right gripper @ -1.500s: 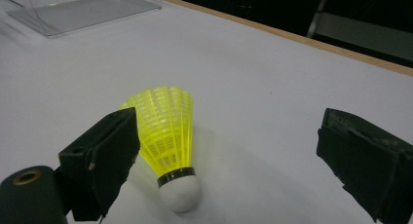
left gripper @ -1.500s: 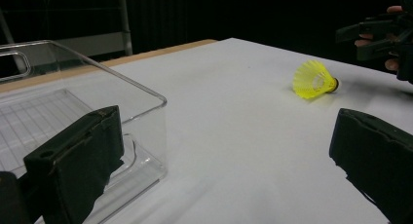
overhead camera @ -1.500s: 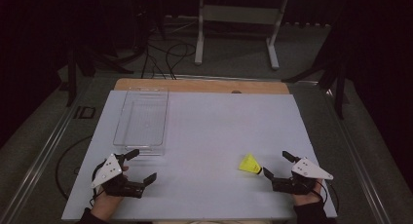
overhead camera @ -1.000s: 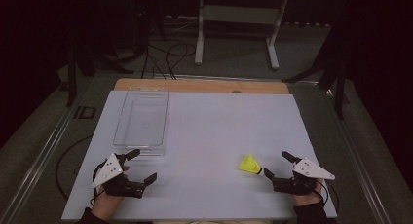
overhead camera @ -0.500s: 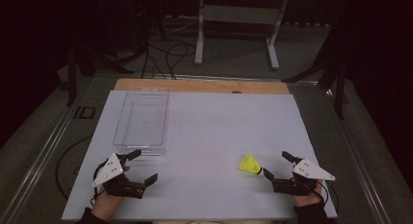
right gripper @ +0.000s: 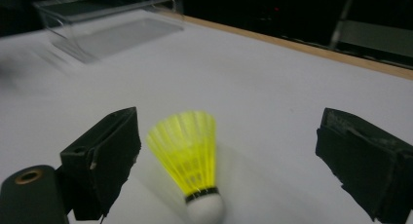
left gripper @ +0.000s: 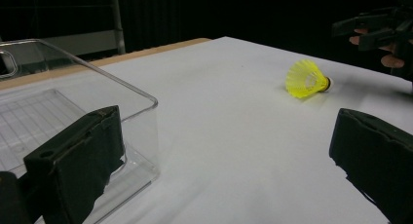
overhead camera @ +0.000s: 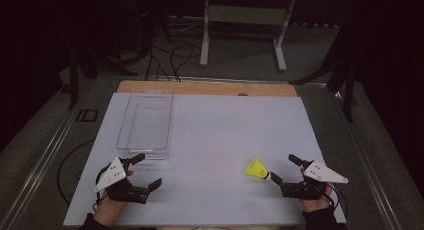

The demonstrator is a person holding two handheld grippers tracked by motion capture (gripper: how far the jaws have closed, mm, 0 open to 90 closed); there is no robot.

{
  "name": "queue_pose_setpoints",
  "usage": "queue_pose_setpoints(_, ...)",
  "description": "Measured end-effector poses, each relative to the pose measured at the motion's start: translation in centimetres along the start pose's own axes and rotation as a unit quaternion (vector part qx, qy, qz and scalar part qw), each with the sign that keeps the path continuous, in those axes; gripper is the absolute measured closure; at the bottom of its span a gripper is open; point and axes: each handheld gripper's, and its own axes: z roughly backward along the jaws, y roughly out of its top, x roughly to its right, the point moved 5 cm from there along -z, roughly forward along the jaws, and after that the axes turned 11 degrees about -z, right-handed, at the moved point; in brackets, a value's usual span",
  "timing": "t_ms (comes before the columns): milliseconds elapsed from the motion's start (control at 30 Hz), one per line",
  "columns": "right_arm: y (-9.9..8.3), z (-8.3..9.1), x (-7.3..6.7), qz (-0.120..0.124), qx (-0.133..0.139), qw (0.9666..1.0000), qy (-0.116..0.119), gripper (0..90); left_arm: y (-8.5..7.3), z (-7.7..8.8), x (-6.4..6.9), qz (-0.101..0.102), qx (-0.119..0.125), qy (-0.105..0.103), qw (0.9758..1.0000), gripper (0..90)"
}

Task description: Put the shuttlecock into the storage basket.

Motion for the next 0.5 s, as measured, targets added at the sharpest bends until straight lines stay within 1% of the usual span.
queue_pose_setpoints(133, 1.6, 0.2, -0.4, -0.005, 0.004, 0.9999, 0.015, 9.0, 0.0, 0.0, -0.1, 0.002, 0.002, 0.0, 1.0, 0.0)
queue_pose_setpoints(167, 2.0, 0.3, -0.6, -0.004, 0.004, 0.9997, 0.022, 8.9, 0.1, 0.1, 0.0, 0.002, 0.003, -0.001, 1.0, 0.0)
queue_pose_setpoints(233, 2.7, 0.4, -0.9, 0.007, 0.003, 0.9997, 0.025, 9.0, 0.1, 0.0, 0.0, 0.0, 0.002, -0.002, 1.0, 0.0)
queue_pose_setpoints(300, 3.3, 0.3, -1.2, 0.019, -0.006, 0.9994, 0.027, 9.0, 0.1, 0.0, 0.0, -0.001, 0.002, -0.003, 1.0, 0.0)
queue_pose_setpoints(367, 3.8, 0.1, -1.3, 0.024, -0.02, 0.9989, 0.033, 8.9, 0.1, 0.0, 0.1, -0.001, 0.001, -0.004, 1.0, 0.0)
queue_pose_setpoints(500, 4.4, -0.3, -1.5, 0.04, -0.045, 0.9975, 0.037, 8.9, 0.1, 0.0, 0.1, -0.001, 0.002, -0.005, 1.0, 0.0)
